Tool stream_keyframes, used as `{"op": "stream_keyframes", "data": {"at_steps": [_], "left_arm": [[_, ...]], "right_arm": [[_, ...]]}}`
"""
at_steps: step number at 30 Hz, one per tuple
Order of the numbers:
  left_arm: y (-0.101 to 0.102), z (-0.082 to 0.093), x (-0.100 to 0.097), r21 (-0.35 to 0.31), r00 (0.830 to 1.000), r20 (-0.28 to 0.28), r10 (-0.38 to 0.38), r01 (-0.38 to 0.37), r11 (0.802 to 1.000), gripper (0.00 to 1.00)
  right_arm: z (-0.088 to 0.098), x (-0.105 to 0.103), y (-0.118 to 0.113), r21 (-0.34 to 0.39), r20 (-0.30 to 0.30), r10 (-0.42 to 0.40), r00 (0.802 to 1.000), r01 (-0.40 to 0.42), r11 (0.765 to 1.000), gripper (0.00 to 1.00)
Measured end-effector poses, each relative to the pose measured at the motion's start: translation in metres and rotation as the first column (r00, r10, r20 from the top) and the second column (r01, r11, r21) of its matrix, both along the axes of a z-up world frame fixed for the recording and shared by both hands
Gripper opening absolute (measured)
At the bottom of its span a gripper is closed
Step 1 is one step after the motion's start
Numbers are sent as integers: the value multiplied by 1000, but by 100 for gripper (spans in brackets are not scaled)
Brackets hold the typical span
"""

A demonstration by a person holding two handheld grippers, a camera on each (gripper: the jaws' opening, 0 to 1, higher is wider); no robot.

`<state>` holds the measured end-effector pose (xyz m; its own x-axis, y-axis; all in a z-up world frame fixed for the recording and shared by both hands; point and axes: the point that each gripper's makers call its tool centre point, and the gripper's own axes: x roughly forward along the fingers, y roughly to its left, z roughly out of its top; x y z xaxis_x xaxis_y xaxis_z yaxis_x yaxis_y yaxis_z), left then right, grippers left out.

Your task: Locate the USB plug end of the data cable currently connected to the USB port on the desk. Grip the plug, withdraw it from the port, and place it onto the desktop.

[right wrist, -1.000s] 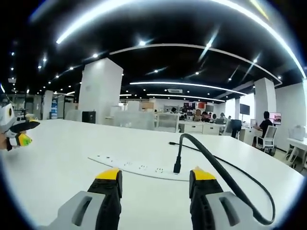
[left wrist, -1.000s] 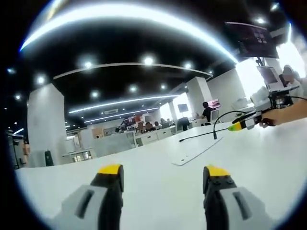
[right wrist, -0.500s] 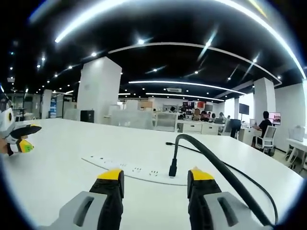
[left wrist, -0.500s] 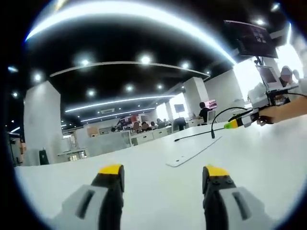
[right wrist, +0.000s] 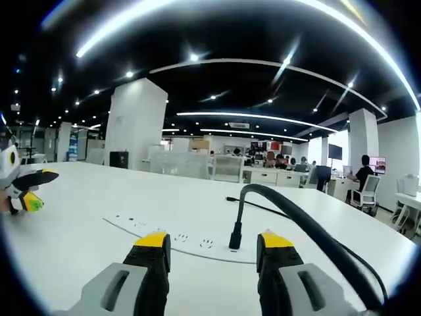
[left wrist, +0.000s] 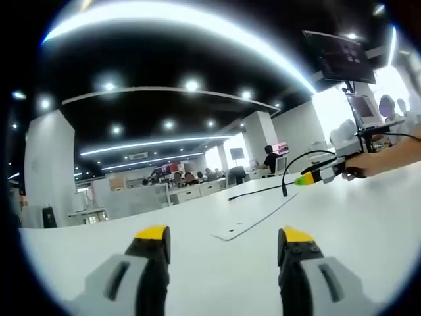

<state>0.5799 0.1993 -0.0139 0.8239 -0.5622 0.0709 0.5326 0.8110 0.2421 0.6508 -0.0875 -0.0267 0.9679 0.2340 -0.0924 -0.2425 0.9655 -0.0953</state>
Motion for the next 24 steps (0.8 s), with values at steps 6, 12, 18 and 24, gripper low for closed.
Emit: {"op": "stream_keyframes", "data": {"at_steps": [6, 12, 18, 24], "left_arm": [[-21, -1, 5, 5, 999, 2, -51, 51, 999, 66], [-36, -7, 10, 26, 996, -17, -86, 87, 996, 65], [-55, -12, 17, 43, 992, -40, -122, 124, 991, 65], [-75, -12, 21, 45, 985, -53, -162, 165, 985, 64]], "right_arm": [[-4, 11, -3, 10, -1, -4, 1000, 4, 1000, 52], [-3, 17, -6, 10, 10, -16, 1000, 16, 1000, 49], [-3, 22, -6, 11, 11, -21, 1000, 21, 1000, 49], [-1, 27, -6, 14, 6, -27, 1000, 27, 1000, 44]]}}
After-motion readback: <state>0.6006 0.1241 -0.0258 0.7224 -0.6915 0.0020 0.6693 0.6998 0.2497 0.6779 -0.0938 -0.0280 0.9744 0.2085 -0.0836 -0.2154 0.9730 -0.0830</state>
